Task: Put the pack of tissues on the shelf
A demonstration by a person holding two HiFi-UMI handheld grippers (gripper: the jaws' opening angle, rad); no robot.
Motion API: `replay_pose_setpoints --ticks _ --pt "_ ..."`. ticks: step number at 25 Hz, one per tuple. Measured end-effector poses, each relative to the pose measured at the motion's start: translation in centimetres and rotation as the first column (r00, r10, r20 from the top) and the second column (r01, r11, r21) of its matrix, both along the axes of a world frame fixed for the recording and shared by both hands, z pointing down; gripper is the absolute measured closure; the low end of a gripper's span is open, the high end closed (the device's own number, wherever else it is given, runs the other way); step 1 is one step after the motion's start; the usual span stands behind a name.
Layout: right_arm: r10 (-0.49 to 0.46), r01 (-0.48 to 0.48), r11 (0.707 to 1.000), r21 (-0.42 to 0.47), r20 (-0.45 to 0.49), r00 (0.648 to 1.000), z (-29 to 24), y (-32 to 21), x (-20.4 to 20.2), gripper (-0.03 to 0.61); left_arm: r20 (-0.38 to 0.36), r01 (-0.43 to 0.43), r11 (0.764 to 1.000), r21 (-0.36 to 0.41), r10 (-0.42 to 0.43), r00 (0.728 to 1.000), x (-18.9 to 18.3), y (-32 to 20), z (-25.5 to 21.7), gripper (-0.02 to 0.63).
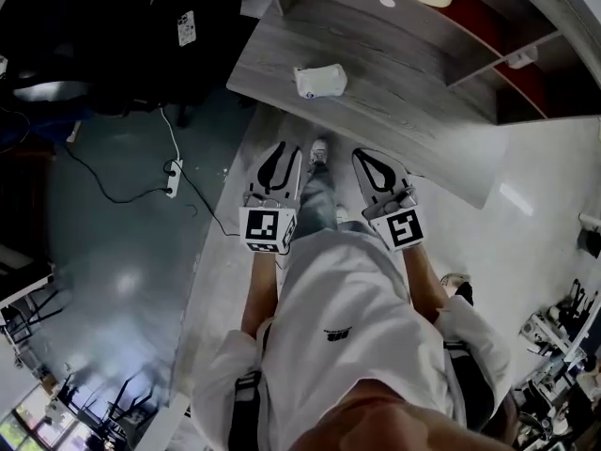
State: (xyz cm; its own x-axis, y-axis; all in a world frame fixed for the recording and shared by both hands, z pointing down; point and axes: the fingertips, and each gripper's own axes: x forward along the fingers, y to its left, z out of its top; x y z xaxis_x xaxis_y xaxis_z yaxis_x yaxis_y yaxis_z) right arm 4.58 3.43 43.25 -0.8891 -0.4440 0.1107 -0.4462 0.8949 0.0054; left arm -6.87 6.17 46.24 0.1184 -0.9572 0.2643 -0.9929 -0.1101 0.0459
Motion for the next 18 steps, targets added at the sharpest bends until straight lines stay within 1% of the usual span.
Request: replay_pose_setpoints --ticks 3,7,12,14,18 --pt "-0.004 0.004 1.0 -0.018 -0.012 1.0 1.4 -1.6 -1.4 0.552 -0.003 -0.012 0.999 -0.033 0.012 1.0 -1.0 -1.9 1.6 0.494" --pt "-0.011 0.009 0.999 -0.049 -0.051 0.999 3.6 -3.6 -2.9 0.552 -0.011 -0.03 0.997 -0.068 0.029 1.0 -2.2 -4.4 3.7 0.494" --pt "-0.004 -0.006 0.996 -0.091 -0.107 0.994 6.9 -5.9 -3.9 0.552 -0.022 -0.052 0.992 -0.119 0.05 0.999 -3.4 -7.0 6.7 0.494" --pt "-0.003 -0.01 0.995 -0.098 -0.131 0.991 8.0 -6.6 -4.1 0.552 -0.022 -0.061 0.989 -0.132 0.059 0.998 -3.8 -7.8 7.8 0.494" --pt "0.005 -0.02 0.995 -0.096 -0.152 0.988 9.4 -8.1 -4.6 0.552 -0.03 -0.077 0.984 -0.162 0.073 0.997 -4.5 -9.4 9.9 0.494"
